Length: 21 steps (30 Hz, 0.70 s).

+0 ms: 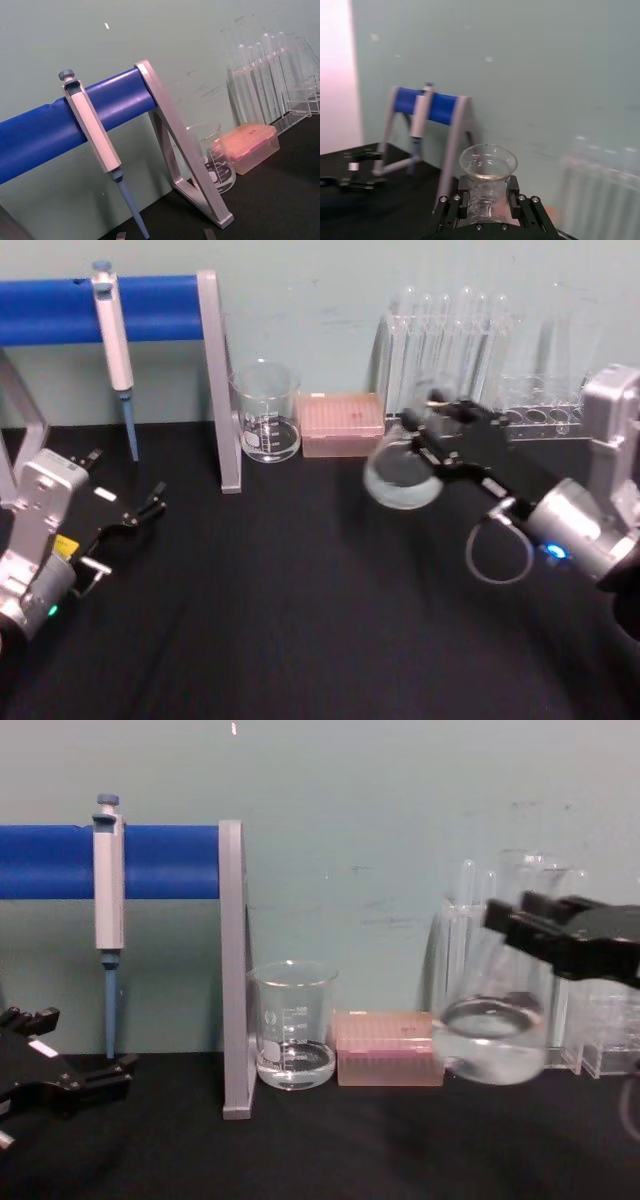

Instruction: Grasp the erlenmeyer flask with one hand, shake it three times, then place it back.

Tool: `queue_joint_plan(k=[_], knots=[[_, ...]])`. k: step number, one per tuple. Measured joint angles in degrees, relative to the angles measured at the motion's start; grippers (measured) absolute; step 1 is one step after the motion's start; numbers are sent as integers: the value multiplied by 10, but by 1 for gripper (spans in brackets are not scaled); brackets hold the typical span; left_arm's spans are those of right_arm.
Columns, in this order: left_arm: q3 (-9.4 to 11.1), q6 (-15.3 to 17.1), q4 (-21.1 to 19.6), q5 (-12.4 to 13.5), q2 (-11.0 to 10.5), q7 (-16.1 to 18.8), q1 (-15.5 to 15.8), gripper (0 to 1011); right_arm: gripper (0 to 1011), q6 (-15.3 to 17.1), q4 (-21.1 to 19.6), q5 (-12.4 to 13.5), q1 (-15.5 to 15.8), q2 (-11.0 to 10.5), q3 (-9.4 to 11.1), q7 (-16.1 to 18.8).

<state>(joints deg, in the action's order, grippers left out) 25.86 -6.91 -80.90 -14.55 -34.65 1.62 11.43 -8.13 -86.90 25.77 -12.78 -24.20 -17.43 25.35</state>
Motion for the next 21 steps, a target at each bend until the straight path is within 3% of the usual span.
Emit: queue_joint_plan(k=[13,21], knots=[[0,0,0,0,0,0,0,1001,465,-6,56,26,-73,30,-86,131],[0,0,0,0,0,0,0,1001,465,-7,69,38,-95,34,-117,168]])
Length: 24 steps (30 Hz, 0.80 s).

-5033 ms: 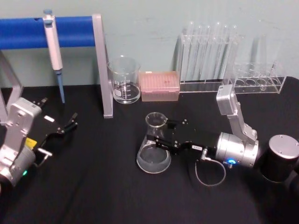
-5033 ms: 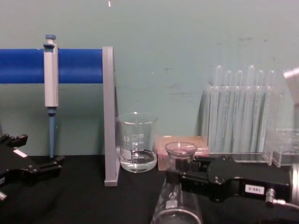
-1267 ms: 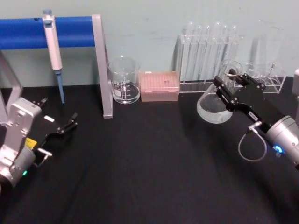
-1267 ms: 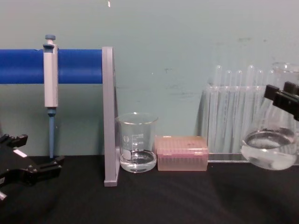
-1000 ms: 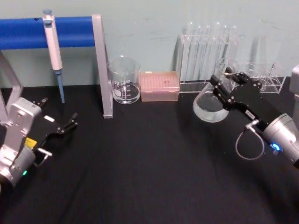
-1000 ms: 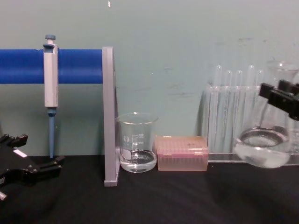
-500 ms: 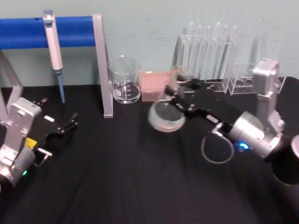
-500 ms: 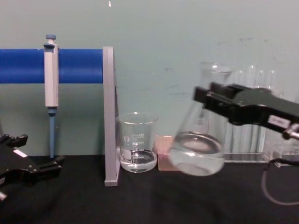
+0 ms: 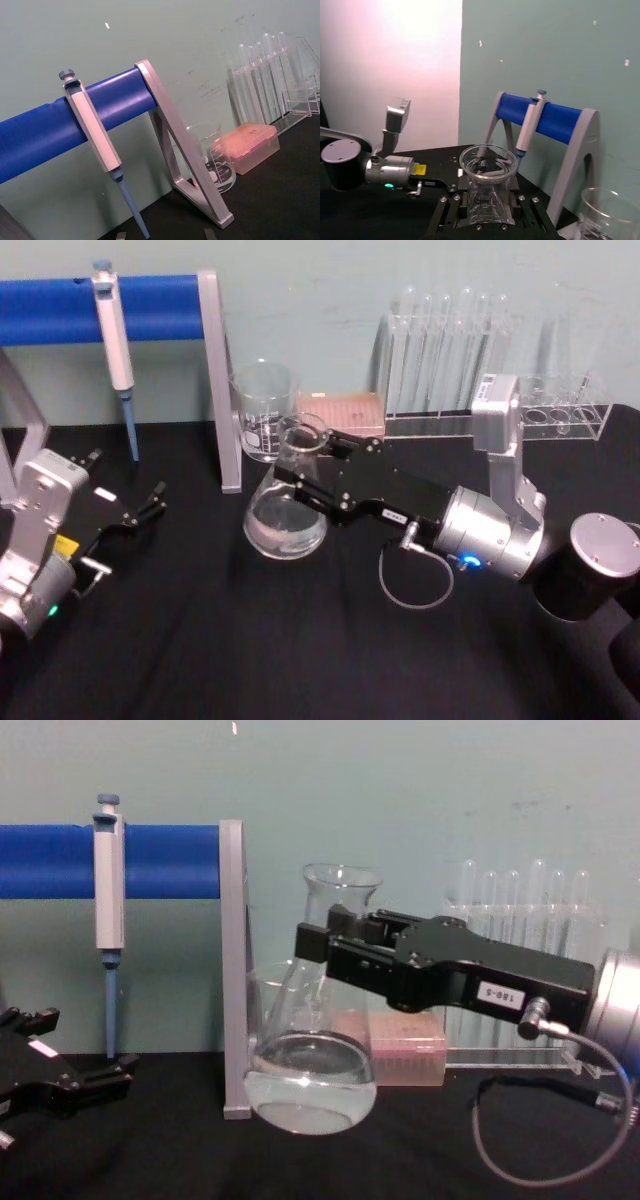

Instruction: Grasp the erlenmeyer flask with one hand, shake it three times, then place it back.

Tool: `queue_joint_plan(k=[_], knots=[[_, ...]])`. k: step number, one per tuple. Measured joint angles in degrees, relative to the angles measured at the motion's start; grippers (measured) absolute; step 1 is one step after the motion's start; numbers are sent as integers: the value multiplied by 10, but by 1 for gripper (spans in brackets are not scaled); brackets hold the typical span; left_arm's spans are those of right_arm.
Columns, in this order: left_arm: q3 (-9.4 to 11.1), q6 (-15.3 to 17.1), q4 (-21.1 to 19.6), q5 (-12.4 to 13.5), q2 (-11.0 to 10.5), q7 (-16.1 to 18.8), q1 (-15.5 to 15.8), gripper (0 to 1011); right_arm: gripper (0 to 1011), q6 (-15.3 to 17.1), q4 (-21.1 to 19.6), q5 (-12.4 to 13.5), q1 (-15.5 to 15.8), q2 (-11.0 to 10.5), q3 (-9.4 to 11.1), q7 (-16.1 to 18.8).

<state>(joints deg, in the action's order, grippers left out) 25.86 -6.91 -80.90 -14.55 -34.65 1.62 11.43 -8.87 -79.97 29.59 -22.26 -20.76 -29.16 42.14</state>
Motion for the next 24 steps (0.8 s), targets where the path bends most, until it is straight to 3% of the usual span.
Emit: queue_joint_plan(k=[9,14,22,24], knots=[[0,0,0,0,0,0,0,1001,465,0,-1,9,-4,-6,-13,1],[0,0,0,0,0,0,0,1001,465,-5,-6,11,-1,-11,-12,-17],[0,0,0,0,0,0,0,1001,465,-9,-25,3,24,-23,16,-73],[0,0,0,0,0,0,0,1001,465,-8,-37,-4,40,-31,36,-105]])
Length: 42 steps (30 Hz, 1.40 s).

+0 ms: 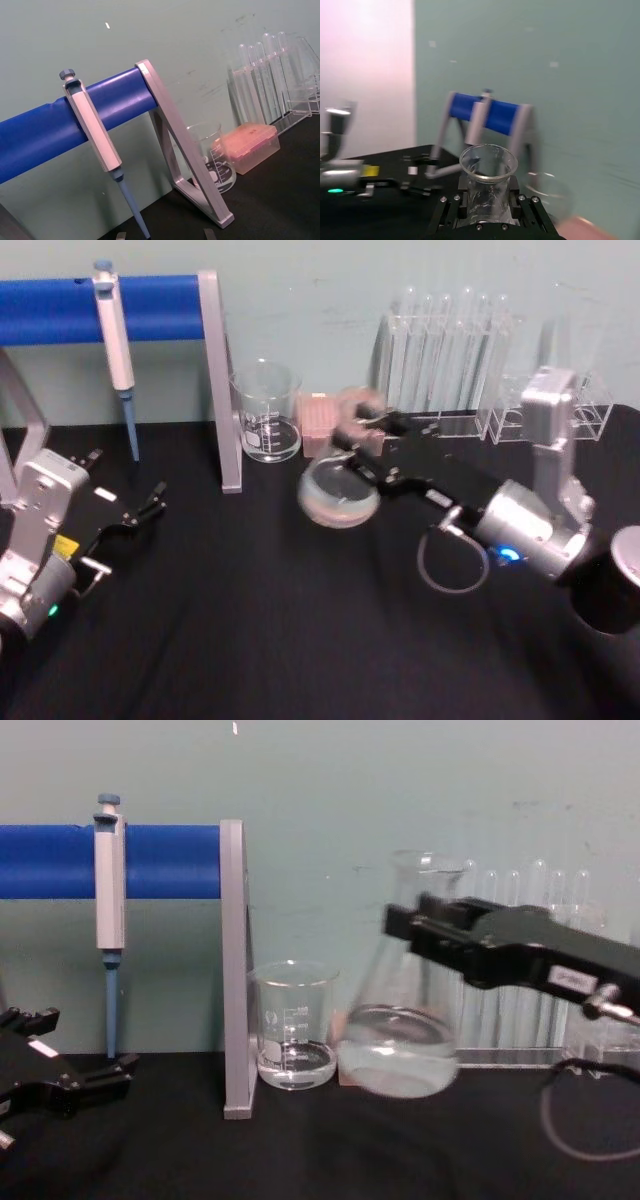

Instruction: Grasp the erlenmeyer flask with one hand, shake it three times, then place it back.

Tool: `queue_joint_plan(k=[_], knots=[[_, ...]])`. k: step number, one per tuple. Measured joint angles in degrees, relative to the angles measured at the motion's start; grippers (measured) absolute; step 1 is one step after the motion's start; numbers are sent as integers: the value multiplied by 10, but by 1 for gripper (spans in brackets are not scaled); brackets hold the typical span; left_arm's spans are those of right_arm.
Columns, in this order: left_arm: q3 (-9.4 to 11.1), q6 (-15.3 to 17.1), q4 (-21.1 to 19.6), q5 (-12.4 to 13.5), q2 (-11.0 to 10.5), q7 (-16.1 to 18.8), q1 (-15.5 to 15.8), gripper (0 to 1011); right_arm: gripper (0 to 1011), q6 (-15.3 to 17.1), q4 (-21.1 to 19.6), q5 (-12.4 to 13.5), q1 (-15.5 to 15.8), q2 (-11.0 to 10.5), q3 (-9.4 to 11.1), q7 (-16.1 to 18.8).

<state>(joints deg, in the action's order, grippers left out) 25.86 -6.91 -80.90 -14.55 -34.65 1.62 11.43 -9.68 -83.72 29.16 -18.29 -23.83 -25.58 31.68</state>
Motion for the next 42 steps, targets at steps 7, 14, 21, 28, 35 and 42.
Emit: queue_joint_plan(k=[7,14,21,28,35,42], knots=[[0,0,0,0,0,0,0,1001,465,5,-34,-23,46,-14,55,-83],[0,0,0,0,0,0,0,1001,465,13,-55,-39,76,-18,91,-132],[0,0,0,0,0,0,0,1001,465,19,-49,-47,75,-9,103,-132],[0,0,0,0,0,0,0,1001,465,20,-23,-48,50,7,89,-91],[0,0,0,0,0,0,0,1001,465,18,8,-43,19,23,61,-32],[0,0,0,0,0,0,0,1001,465,16,33,-30,-8,35,23,22]])
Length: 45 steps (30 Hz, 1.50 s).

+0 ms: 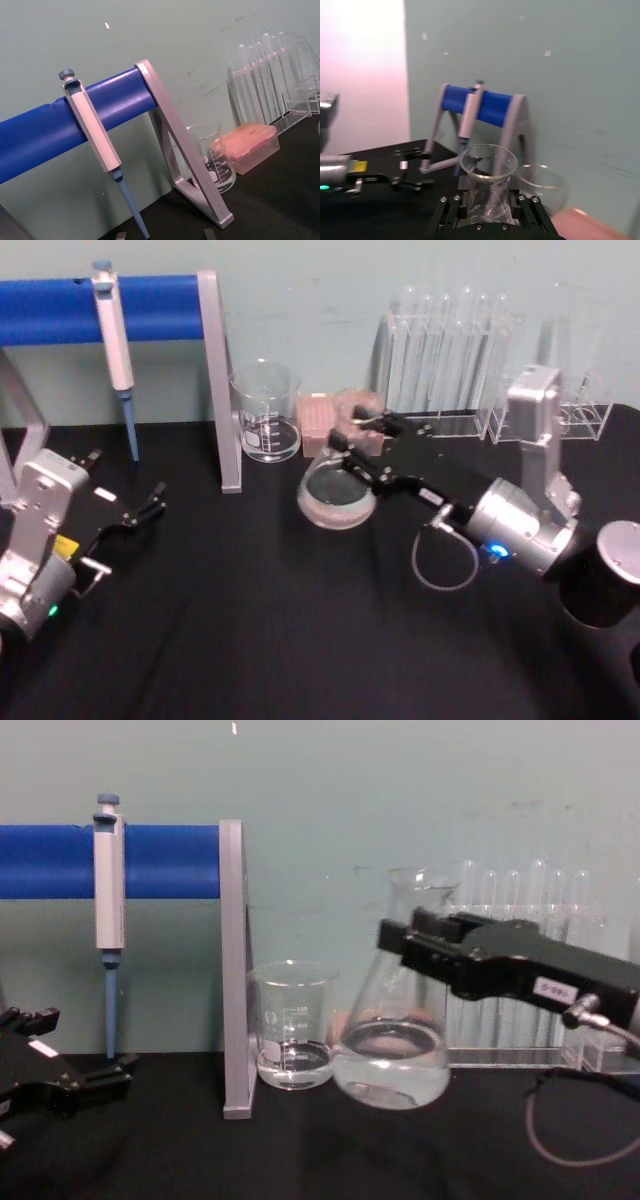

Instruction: Grasp the erlenmeyer flask with one hand, shake it three times, then place it back.

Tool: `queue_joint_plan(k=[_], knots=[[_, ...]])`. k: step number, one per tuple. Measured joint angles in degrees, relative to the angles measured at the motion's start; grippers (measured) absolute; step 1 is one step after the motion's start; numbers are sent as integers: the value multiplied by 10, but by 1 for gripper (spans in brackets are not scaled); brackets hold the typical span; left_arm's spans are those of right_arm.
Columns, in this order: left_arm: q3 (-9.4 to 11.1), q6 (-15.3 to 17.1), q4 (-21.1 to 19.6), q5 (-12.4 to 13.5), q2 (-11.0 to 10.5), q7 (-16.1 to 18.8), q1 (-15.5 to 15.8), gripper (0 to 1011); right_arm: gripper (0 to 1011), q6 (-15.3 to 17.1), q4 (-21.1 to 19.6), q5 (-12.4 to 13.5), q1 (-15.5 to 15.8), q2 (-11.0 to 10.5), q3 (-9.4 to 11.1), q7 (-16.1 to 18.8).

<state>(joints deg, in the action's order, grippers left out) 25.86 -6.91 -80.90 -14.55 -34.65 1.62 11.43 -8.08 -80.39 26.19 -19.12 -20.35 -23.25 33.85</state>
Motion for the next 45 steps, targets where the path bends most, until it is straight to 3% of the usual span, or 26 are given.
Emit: queue_joint_plan(k=[12,28,45], knots=[[0,0,0,0,0,0,0,1001,465,-1,27,17,-28,1,-38,40],[0,0,0,0,0,0,0,1001,465,-3,47,26,-40,-3,-59,50],[0,0,0,0,0,0,0,1001,465,-24,119,24,-59,5,-82,89]])
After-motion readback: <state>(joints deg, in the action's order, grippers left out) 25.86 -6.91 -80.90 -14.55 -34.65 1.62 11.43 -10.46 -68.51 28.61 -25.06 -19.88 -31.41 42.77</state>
